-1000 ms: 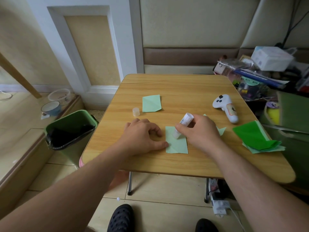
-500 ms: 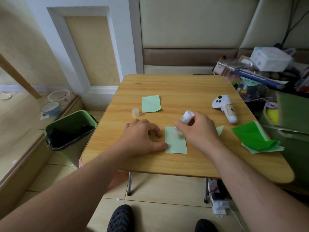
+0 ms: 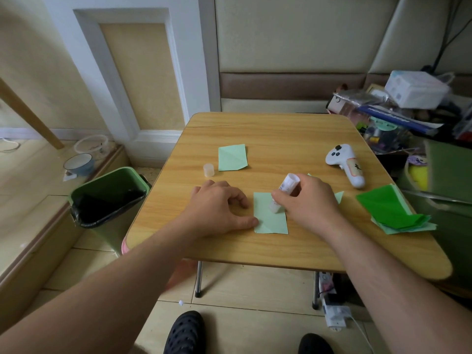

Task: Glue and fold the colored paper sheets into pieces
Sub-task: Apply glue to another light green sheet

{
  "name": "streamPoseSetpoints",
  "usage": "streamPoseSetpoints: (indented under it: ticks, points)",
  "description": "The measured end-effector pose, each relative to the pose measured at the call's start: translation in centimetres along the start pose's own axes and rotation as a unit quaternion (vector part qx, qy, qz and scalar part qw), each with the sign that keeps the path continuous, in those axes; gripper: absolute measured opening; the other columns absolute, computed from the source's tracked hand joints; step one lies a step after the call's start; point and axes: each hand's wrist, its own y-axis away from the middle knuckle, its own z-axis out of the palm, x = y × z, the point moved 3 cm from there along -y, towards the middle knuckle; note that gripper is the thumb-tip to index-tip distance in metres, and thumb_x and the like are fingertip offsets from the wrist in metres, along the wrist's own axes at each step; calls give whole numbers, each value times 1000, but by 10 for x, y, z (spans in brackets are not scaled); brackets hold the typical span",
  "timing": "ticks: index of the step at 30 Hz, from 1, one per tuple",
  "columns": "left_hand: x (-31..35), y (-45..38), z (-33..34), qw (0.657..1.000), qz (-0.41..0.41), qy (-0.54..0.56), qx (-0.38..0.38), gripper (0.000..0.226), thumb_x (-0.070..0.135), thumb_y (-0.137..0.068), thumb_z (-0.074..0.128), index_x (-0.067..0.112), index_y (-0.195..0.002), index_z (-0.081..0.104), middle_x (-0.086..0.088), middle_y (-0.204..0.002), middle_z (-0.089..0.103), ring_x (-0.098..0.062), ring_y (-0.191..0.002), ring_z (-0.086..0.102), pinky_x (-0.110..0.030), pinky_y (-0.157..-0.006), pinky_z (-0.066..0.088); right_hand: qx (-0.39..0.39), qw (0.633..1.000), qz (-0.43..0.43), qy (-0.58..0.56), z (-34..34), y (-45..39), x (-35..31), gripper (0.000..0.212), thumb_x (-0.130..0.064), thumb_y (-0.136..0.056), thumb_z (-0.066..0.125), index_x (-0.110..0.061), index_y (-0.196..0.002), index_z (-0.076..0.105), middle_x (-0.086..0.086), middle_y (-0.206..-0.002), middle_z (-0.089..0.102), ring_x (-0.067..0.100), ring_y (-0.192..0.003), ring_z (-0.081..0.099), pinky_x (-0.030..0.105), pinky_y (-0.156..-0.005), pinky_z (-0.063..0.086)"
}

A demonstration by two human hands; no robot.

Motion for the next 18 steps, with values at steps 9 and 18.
streamPoseSetpoints:
  ticks: [9, 18]
  points:
    - [0, 0, -1, 1000, -1, -2, -14, 50, 87, -63, 66, 48, -95, 64, 23, -98, 52, -10, -107, 44, -34, -93, 30, 13, 1000, 9, 16, -14, 1, 1, 18, -32, -86, 72, -17, -78, 65, -7, -70, 66, 9, -69, 57, 27, -55, 38]
    - [5, 2, 0, 1000, -8, -8, -1, 49, 86, -61, 69, 48, -90, 60, 22, -93, 51, -11, -105, 45, -35, -95, 31, -34, 997, 3, -75, 12, 6, -10, 23, -49, -87, 75, -27, -85, 68, -5, -79, 72, 16, -73, 71, 40, -69, 57]
